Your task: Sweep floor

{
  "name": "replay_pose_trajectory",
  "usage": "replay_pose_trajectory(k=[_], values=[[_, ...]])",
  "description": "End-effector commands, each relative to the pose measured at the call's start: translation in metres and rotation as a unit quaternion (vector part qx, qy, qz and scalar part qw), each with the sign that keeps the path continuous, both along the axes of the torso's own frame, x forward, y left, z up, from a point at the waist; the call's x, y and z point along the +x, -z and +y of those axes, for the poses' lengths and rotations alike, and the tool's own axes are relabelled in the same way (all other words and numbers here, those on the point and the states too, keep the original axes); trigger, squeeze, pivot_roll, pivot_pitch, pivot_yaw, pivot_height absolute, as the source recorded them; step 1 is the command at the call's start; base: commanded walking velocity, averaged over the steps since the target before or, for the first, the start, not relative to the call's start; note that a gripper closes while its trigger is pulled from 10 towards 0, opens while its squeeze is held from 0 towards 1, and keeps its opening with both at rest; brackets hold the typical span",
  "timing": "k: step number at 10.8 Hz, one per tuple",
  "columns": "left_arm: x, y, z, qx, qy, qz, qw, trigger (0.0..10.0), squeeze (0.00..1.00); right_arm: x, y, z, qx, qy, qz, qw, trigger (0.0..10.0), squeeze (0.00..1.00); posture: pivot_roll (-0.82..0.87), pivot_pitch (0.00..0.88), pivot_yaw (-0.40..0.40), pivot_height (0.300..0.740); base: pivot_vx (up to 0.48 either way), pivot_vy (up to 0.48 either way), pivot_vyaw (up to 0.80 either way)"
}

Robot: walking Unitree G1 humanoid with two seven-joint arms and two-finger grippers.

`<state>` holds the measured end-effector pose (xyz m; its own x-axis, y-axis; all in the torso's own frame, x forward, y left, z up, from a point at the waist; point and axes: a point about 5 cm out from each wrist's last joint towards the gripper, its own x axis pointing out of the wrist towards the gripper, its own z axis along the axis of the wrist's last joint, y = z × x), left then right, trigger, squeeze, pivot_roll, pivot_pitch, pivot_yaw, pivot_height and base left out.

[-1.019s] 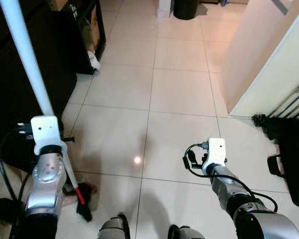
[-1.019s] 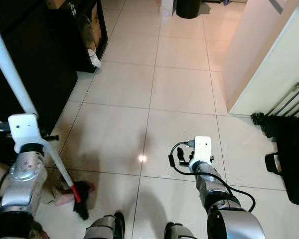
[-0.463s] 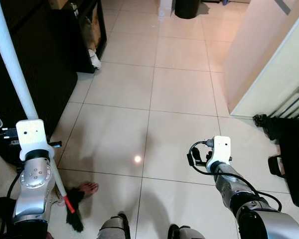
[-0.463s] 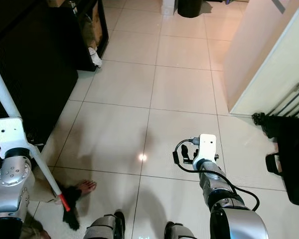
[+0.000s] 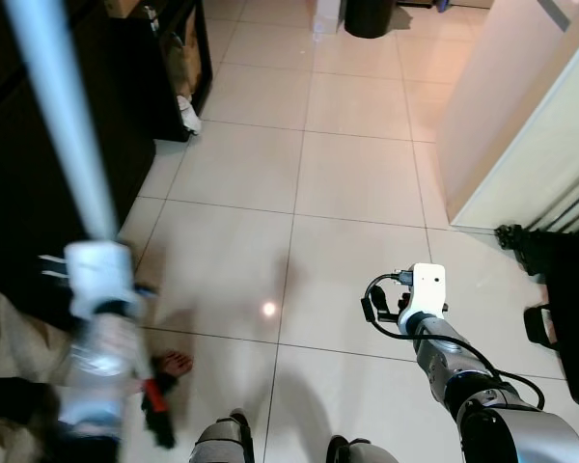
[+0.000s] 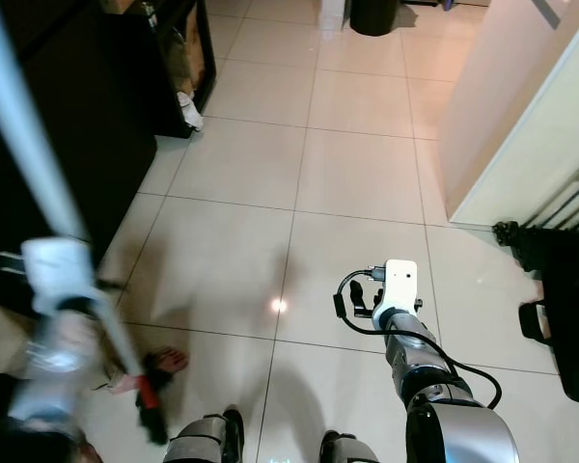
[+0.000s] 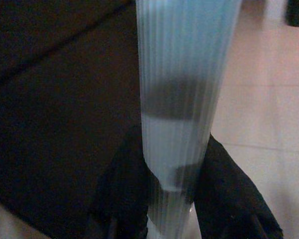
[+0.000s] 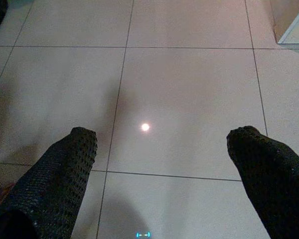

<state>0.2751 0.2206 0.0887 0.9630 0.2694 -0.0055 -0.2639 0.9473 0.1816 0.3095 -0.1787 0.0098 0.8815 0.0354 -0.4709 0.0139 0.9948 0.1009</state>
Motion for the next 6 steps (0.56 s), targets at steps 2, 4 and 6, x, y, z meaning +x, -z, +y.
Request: replay_pose_trajectory(k=[2,4,6], values=[[0.001,0.002,-0.035,-0.012,0.076,-0.001,0.997,10.0,0.0,0.0,-0.001,-0.003,0.0,0.003,-0.004,1.0,10.0,0.0,0.13,0.13,0.004,0.74,0.0,0.0,0.0],[0.005,0.002,-0.05,-0.018,0.101,-0.003,0.995,10.0,0.0,0.0,-0.001,-0.003,0.001,0.003,-0.004,1.0,10.0,0.0,0.12,0.134,0.005,0.74,0.0,0.0,0.0],[0.006,-0.001,-0.054,-0.007,0.118,-0.006,0.993,10.0,0.0,0.0,0.0,-0.003,0.002,0.003,-0.004,1.0,10.0,0.0,0.12,0.136,0.006,0.74,0.0,0.0,0.0]])
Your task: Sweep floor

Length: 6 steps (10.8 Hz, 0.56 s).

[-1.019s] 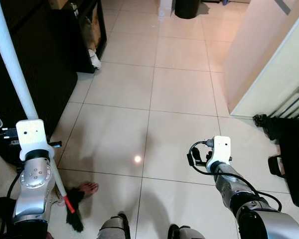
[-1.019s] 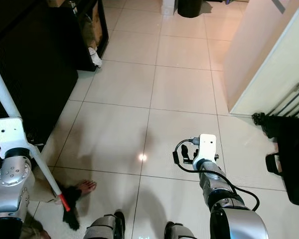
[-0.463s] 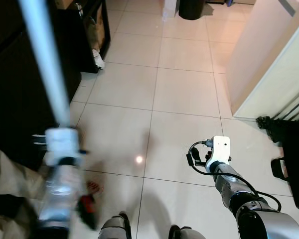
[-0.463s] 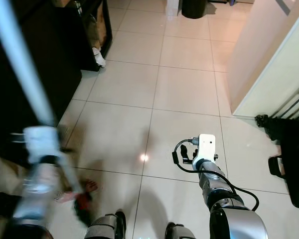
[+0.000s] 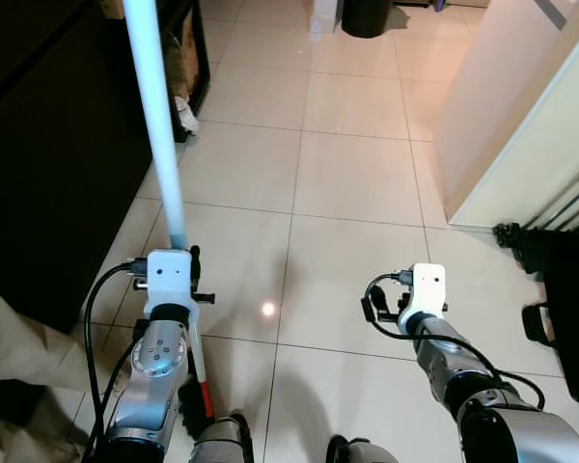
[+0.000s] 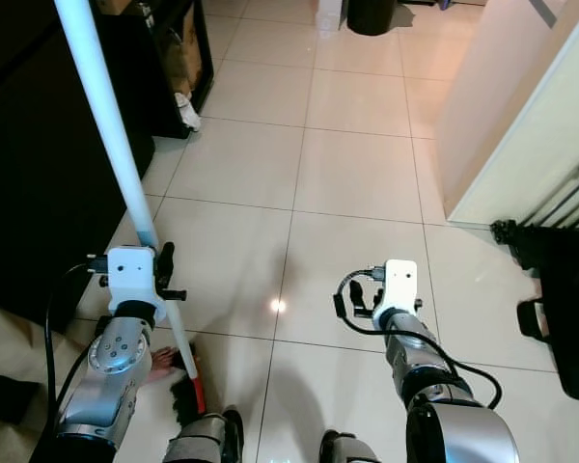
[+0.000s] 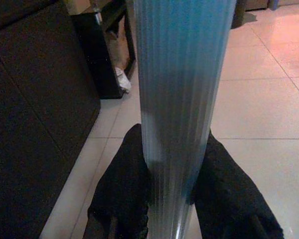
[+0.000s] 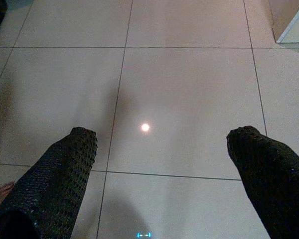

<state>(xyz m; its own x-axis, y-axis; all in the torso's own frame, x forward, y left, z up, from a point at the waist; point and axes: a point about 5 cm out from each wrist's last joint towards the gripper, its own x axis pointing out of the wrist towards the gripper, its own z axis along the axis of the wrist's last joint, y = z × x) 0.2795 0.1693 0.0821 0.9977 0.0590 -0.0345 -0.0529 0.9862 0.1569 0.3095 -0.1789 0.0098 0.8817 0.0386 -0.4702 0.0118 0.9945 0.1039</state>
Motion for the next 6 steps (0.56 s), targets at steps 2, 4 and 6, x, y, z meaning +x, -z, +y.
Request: replay_pose_trajectory(k=[2,4,6], values=[[0.003,-0.008,-0.008,0.011,0.026,-0.02,0.999,10.0,0.0,-0.001,0.0,-0.004,0.001,0.007,-0.004,1.0,10.0,0.0,0.12,0.148,0.006,0.74,0.0,0.0,0.0],[0.004,-0.007,-0.014,0.004,0.031,-0.018,0.999,10.0,0.0,-0.001,0.0,-0.005,0.003,0.01,-0.004,1.0,10.0,0.0,0.12,0.153,0.001,0.74,0.0,0.0,0.0],[0.004,-0.007,-0.016,0.002,0.034,-0.019,0.999,10.0,0.0,0.0,-0.001,-0.005,0.001,0.008,-0.005,1.0,10.0,0.0,0.12,0.156,-0.001,0.74,0.0,0.0,0.0]])
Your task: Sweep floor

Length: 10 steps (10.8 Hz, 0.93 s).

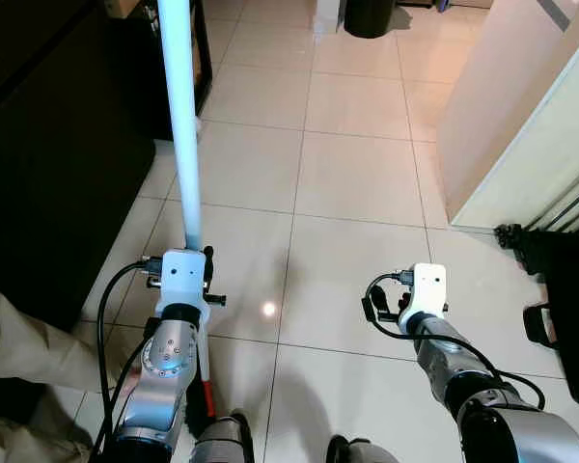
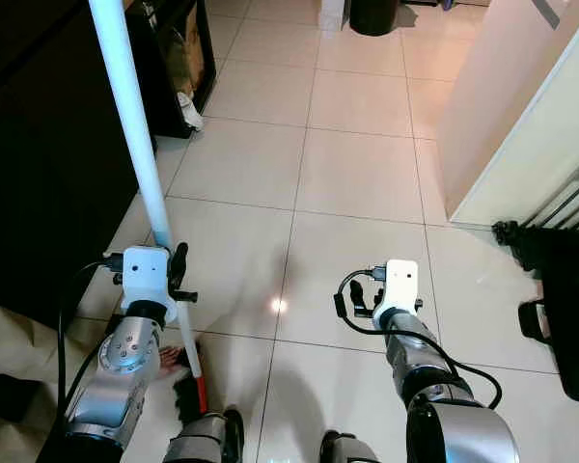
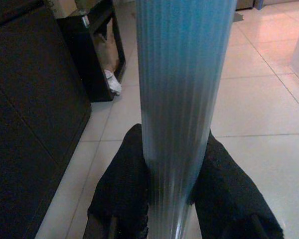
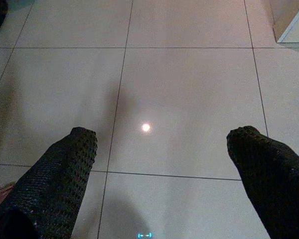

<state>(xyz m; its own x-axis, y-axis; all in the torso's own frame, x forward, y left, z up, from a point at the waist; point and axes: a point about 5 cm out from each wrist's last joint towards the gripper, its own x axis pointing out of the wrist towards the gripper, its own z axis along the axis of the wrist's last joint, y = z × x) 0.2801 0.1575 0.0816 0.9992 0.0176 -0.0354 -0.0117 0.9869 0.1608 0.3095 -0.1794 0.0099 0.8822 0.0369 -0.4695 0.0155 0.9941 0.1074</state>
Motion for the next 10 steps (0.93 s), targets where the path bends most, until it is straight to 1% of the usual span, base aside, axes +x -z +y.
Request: replay_pose_trajectory(k=[1,3,10], values=[[0.0033,-0.0079,-0.0043,0.0,0.013,-0.019,1.0,10.0,0.0,-0.0001,-0.001,-0.0042,0.0,0.006,-0.005,1.0,10.0,0.0,0.12,0.156,-0.001,0.74,0.0,0.0,0.0],[0.0036,-0.0086,-0.0035,0.001,0.009,-0.021,1.0,10.0,0.0,0.0006,-0.0014,-0.0034,0.008,0.008,-0.005,1.0,10.0,0.0,0.12,0.157,-0.002,0.74,0.0,0.0,0.0],[0.0047,-0.0101,-0.0022,0.002,0.007,-0.023,1.0,10.0,0.0,-0.0007,0.0006,-0.0001,0.011,0.001,0.0,1.0,10.0,0.0,0.12,0.159,-0.002,0.74,0.0,0.0,-0.8]])
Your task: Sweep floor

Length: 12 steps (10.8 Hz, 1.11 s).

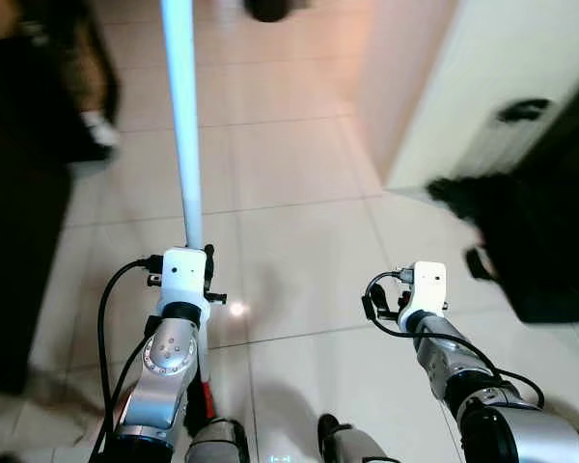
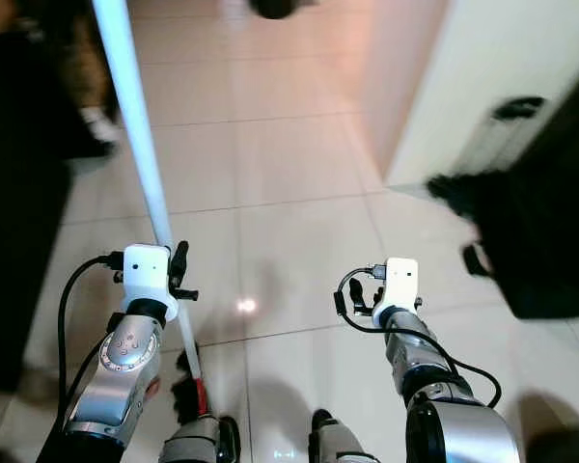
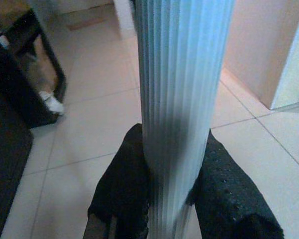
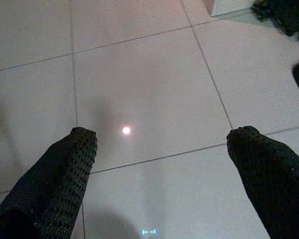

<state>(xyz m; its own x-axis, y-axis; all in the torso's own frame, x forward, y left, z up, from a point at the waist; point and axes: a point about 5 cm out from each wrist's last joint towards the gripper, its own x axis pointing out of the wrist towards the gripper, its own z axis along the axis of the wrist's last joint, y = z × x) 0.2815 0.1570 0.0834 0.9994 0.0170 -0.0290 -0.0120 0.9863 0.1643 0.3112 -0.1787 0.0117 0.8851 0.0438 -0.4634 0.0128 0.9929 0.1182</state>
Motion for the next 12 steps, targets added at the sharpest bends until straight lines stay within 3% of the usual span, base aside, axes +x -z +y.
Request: replay_pose_trajectory(k=[1,7,12], values=[[0.003,-0.008,-0.001,0.001,0.006,-0.02,1.0,10.0,0.0,-0.002,0.002,-0.001,0.006,0.002,0.004,1.0,10.0,0.0,0.11,0.158,-0.002,0.74,0.0,0.0,-0.8],[0.003,-0.008,0.002,0.001,-0.002,-0.021,1.0,10.0,0.0,-0.004,0.004,0.004,0.007,-0.006,0.006,1.0,10.0,0.0,0.11,0.123,-0.007,0.74,0.0,0.0,-0.8],[0.003,-0.002,0.004,-0.027,-0.018,-0.011,0.999,10.0,0.0,-0.006,0.007,0.01,0.011,-0.009,0.008,1.0,10.0,0.0,0.1,0.08,0.007,0.74,0.0,0.0,-0.8]])
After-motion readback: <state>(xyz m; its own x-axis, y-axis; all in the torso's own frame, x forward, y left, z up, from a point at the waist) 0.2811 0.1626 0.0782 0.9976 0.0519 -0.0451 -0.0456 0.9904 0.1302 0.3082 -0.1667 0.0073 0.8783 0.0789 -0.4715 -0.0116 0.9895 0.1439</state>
